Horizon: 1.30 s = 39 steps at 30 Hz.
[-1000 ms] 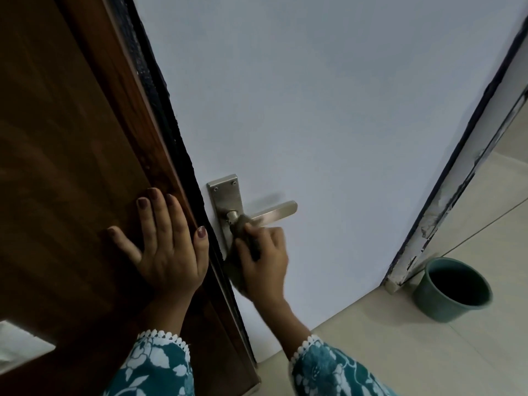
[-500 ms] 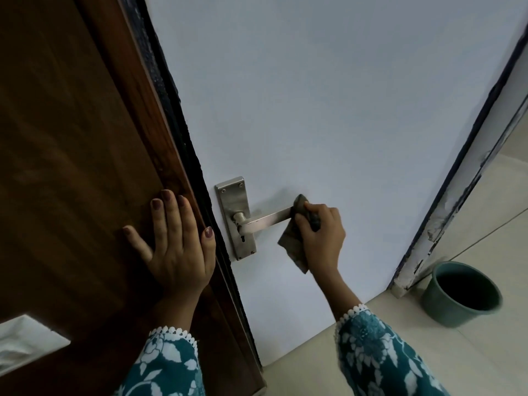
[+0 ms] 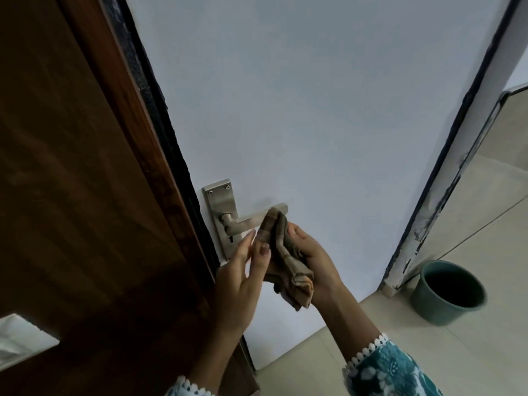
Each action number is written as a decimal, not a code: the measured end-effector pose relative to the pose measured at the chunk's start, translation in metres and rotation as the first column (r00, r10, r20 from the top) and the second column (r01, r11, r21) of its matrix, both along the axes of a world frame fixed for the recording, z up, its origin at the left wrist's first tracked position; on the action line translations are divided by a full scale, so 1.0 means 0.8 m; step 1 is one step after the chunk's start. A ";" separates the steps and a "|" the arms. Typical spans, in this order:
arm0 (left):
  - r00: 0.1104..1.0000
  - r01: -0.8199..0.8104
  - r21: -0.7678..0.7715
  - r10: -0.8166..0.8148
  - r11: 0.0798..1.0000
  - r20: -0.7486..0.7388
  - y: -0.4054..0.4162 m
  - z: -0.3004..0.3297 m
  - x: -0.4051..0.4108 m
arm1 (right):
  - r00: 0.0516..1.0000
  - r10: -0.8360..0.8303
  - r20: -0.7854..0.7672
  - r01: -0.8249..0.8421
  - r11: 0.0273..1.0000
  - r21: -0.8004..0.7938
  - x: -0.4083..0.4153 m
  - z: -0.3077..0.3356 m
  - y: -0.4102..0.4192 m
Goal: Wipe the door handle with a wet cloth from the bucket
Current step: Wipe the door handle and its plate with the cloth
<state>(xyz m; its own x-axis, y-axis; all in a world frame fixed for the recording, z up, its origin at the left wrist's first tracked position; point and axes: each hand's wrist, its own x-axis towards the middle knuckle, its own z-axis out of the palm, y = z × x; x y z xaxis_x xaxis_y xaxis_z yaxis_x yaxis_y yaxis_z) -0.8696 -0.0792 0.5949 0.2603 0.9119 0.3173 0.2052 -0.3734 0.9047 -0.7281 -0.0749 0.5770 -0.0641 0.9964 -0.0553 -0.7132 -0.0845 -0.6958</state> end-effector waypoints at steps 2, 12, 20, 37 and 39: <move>0.991 0.061 -0.297 -0.023 0.953 0.129 0.007 0.000 0.003 | 1.000 -0.021 -0.005 0.021 1.000 0.000 -0.004 0.001 -0.002; 0.994 -0.002 -0.391 0.046 0.921 0.103 0.024 0.006 -0.014 | 0.754 0.060 0.654 -0.143 0.987 0.074 0.028 -0.019 -0.022; 0.988 -0.137 -0.010 0.137 0.991 0.066 0.031 0.028 -0.038 | 0.403 -0.320 0.857 0.264 0.938 0.226 0.043 0.048 0.004; 0.833 -0.354 0.832 0.549 0.427 0.073 0.079 0.049 -0.090 | -0.580 -0.530 0.619 -0.339 0.848 0.408 -0.015 0.038 0.065; 0.787 -0.345 0.878 0.612 0.332 0.078 0.090 0.043 -0.088 | -0.638 -0.492 0.592 -0.342 0.870 0.355 -0.024 0.038 0.073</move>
